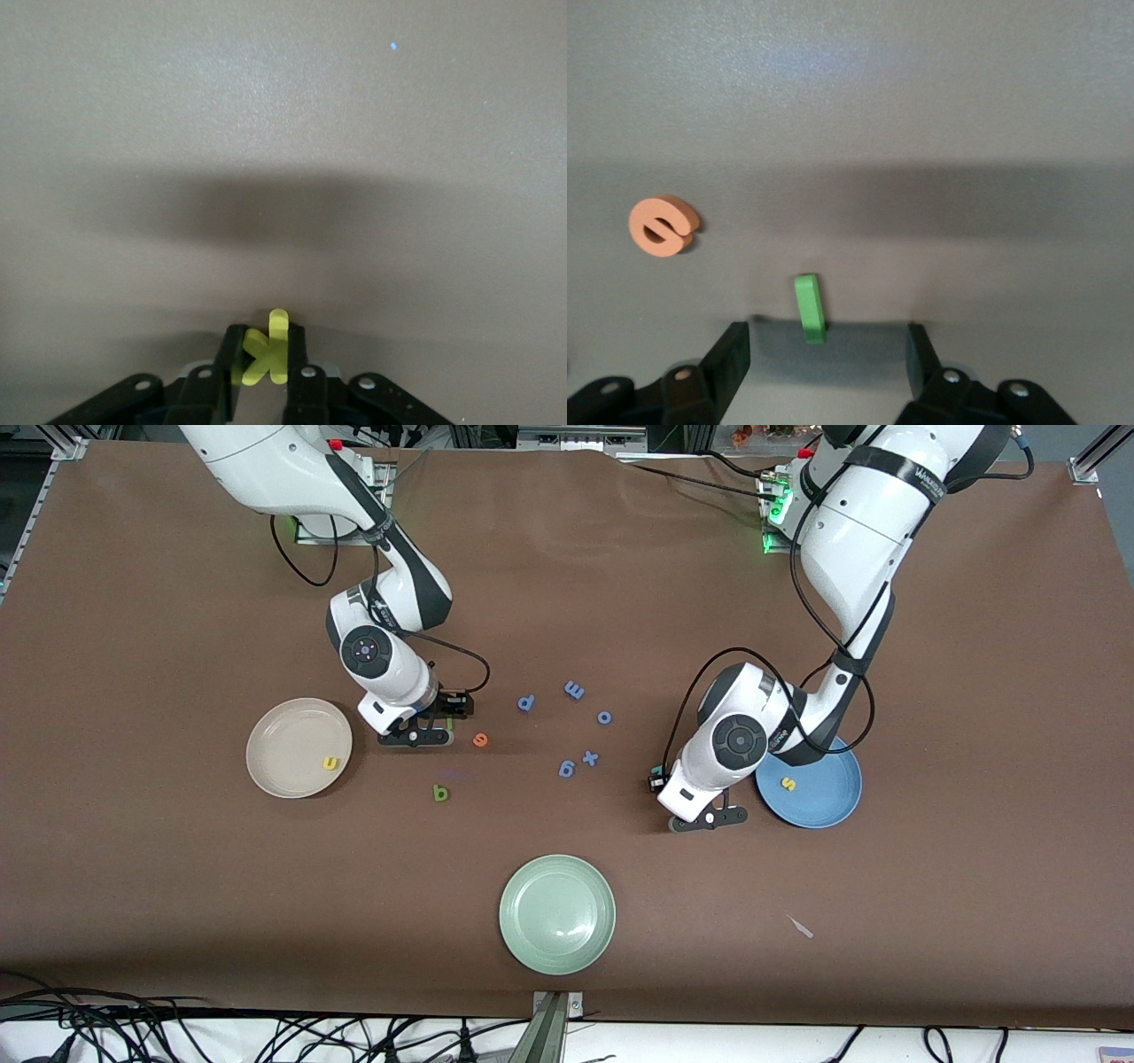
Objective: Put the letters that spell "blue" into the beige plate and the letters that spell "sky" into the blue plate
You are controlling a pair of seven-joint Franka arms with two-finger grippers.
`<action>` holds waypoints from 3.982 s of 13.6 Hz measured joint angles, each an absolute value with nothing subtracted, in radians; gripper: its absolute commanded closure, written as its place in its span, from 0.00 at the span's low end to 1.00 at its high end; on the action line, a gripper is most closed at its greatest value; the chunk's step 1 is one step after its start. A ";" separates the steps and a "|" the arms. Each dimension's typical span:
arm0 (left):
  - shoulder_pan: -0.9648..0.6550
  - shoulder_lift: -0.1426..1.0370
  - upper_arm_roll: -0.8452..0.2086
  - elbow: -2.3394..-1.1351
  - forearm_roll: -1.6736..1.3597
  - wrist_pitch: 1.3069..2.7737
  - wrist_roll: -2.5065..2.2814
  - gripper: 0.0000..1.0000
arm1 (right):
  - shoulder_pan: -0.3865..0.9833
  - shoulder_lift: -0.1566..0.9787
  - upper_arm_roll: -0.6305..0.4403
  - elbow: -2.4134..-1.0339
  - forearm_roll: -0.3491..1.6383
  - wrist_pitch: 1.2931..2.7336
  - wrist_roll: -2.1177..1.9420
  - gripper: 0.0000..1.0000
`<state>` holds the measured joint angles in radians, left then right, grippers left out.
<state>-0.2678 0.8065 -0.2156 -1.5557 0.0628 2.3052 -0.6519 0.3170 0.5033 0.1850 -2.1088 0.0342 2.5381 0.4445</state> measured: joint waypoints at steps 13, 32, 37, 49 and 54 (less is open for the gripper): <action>-0.078 0.701 -0.157 -1.539 0.118 1.948 -0.298 0.86 | 0.315 0.498 0.178 -2.072 0.031 2.516 0.445 1.00; -0.136 0.695 -0.385 -1.604 0.190 2.102 -0.236 0.24 | 0.277 0.453 -0.153 -1.899 0.078 2.201 -0.021 0.00; -0.194 0.768 -0.382 -1.609 0.202 2.240 -0.247 0.32 | 0.318 0.516 -0.068 -1.769 0.101 2.177 0.099 0.00; -0.189 0.804 -0.377 -1.608 0.242 2.299 -0.242 1.00 | 0.375 0.775 0.043 -1.569 0.101 2.274 0.175 0.00; -0.149 0.770 -0.372 -1.580 0.242 2.245 -0.206 1.00 | 0.379 0.796 0.041 -1.565 0.101 2.337 0.177 0.45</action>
